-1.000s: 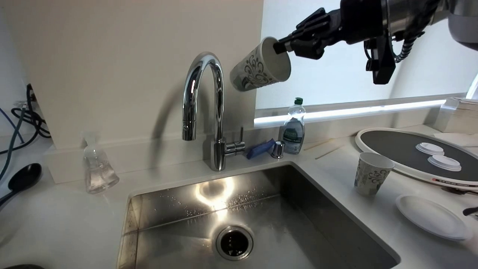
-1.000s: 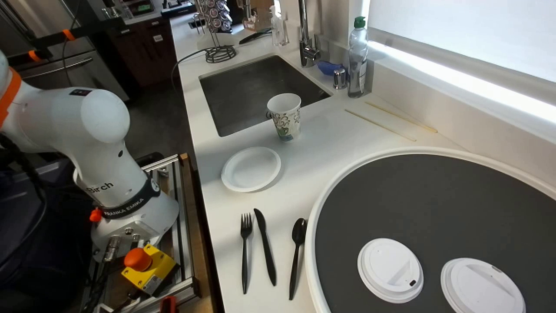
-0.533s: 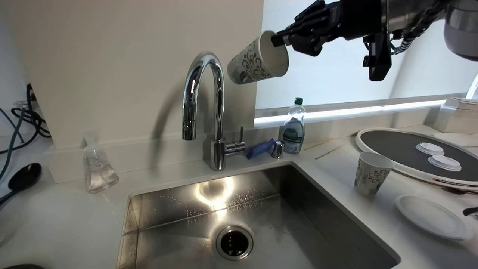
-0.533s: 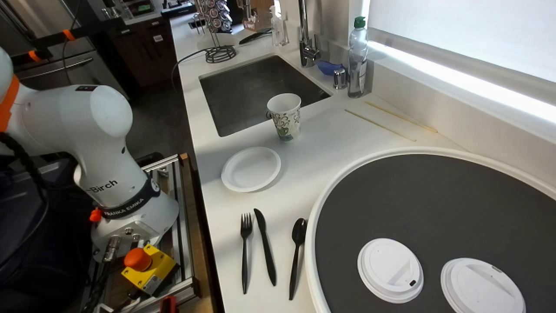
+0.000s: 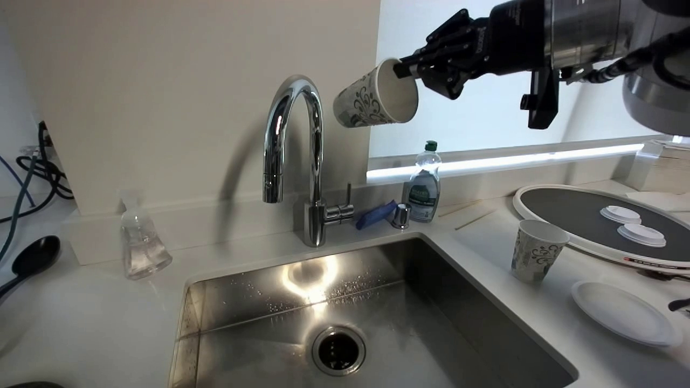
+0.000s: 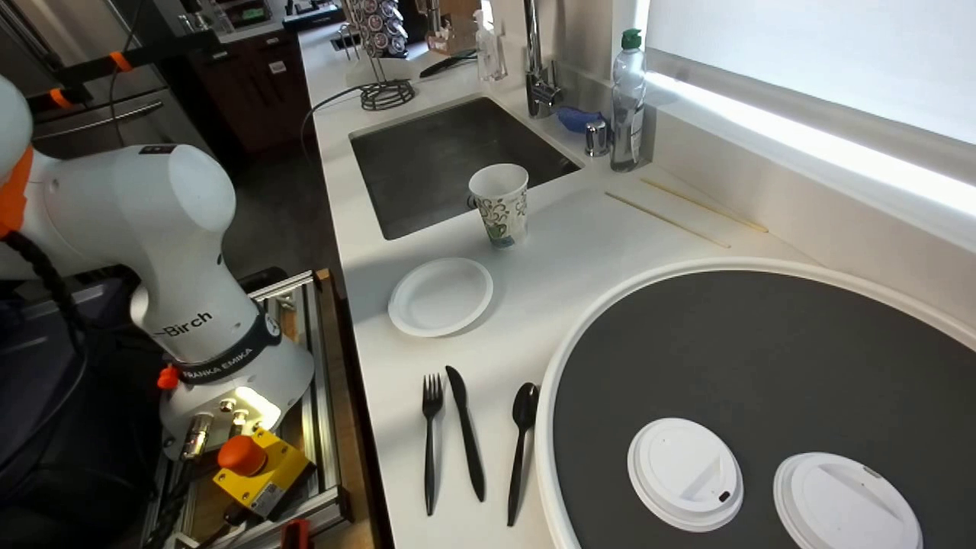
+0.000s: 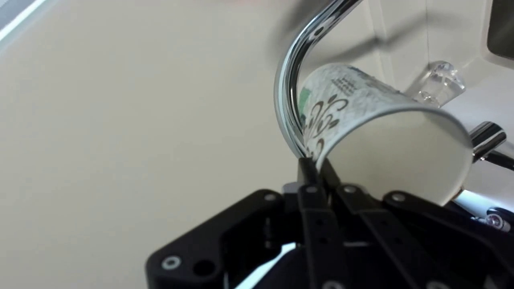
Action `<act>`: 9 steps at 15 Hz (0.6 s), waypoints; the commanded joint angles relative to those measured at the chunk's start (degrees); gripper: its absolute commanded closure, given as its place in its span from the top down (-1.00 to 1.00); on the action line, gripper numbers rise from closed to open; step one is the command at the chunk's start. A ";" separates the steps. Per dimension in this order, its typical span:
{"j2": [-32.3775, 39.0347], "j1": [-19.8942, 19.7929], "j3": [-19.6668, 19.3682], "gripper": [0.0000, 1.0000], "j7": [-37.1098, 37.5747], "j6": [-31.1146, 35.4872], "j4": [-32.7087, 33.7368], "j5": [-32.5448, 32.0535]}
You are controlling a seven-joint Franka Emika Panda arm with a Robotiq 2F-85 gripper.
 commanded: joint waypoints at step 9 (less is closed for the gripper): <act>4.48 -24.28 14.36 -0.98 16.39 -1.19 -7.09 -30.70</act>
